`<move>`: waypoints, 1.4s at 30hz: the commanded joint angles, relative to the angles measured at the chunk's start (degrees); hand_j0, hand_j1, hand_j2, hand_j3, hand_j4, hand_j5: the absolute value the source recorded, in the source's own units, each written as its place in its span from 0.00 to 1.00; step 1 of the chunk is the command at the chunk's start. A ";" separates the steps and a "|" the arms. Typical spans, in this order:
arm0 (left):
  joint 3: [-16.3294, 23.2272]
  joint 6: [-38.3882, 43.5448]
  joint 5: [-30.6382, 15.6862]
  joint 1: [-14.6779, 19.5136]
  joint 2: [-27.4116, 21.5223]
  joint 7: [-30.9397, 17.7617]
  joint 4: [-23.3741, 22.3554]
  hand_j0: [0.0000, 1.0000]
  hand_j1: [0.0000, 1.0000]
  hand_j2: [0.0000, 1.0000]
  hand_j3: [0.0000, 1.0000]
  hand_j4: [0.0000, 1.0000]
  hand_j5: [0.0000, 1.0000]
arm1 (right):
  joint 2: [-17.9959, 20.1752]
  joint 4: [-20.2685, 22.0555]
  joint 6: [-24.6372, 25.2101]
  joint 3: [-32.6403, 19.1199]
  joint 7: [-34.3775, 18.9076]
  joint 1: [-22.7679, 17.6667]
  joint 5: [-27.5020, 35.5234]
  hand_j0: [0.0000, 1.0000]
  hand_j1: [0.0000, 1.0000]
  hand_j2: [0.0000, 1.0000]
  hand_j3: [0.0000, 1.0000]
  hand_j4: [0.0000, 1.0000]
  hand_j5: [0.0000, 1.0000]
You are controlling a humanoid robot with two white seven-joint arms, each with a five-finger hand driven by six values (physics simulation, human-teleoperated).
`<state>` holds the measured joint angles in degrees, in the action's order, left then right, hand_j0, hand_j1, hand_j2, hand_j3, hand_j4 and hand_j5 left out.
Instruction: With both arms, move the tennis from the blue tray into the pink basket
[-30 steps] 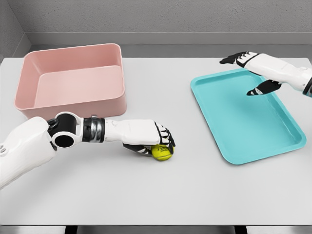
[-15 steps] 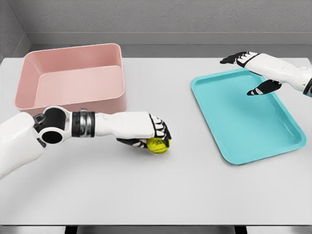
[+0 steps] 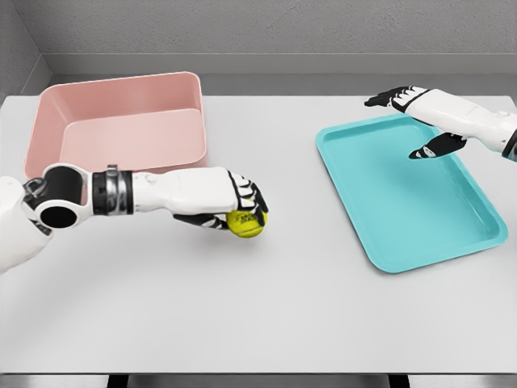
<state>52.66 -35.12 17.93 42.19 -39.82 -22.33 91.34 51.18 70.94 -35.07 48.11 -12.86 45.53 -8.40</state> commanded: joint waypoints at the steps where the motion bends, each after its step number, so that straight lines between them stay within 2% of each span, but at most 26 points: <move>1: -0.71 0.12 -0.88 0.00 -0.69 0.00 0.07 0.60 0.60 0.60 0.60 0.60 0.60 | 0.06 0.08 0.07 -0.03 0.03 0.00 0.40 1.00 1.00 1.00 1.00 1.00 1.00; 29: -6.08 0.12 -2.29 0.35 -4.56 0.00 0.60 0.60 0.60 0.60 0.60 0.60 0.60 | 0.41 0.08 0.07 -0.12 0.03 0.00 0.40 1.00 1.00 1.00 1.00 1.00 1.00; 36: -9.42 0.12 -3.52 0.53 -6.14 -0.17 0.51 0.60 0.60 0.60 0.60 0.60 0.60 | 0.49 0.25 0.07 -0.03 0.03 0.00 0.31 1.00 1.00 1.00 1.00 1.00 1.00; 42: -9.59 0.12 -3.52 0.79 -6.67 -0.17 0.07 0.61 0.61 0.61 0.61 0.61 0.61 | 0.49 0.17 0.07 -0.12 0.03 0.00 0.31 1.00 1.00 1.00 1.00 1.00 1.00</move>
<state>43.27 -35.12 14.83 43.07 -46.31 -22.53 91.61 51.62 71.13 -35.07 48.12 -12.86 45.53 -8.45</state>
